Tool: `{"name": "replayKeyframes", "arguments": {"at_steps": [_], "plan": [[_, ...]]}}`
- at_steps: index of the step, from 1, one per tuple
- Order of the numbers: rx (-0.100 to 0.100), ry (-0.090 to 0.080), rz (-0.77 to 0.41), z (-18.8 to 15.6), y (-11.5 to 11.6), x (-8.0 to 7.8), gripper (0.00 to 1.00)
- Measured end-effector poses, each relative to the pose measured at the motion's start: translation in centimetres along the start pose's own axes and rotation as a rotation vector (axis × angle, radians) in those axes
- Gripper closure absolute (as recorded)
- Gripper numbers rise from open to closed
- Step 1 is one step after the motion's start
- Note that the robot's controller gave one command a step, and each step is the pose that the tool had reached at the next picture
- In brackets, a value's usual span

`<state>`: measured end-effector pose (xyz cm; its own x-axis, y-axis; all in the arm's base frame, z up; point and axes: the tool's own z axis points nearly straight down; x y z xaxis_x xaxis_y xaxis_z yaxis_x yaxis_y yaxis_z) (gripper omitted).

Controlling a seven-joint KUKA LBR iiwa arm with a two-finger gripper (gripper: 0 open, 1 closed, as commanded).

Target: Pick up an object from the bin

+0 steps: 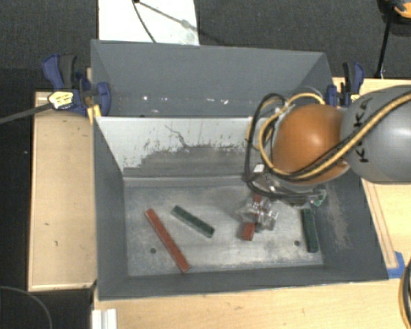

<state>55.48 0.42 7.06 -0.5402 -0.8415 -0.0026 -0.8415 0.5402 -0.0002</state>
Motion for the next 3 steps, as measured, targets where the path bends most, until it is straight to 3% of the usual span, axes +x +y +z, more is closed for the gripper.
{"name": "replayKeyframes", "arguments": {"at_steps": [3], "plan": [[0.002,-0.001,0.004,-2.5,0.0,0.0,1.0]]}}
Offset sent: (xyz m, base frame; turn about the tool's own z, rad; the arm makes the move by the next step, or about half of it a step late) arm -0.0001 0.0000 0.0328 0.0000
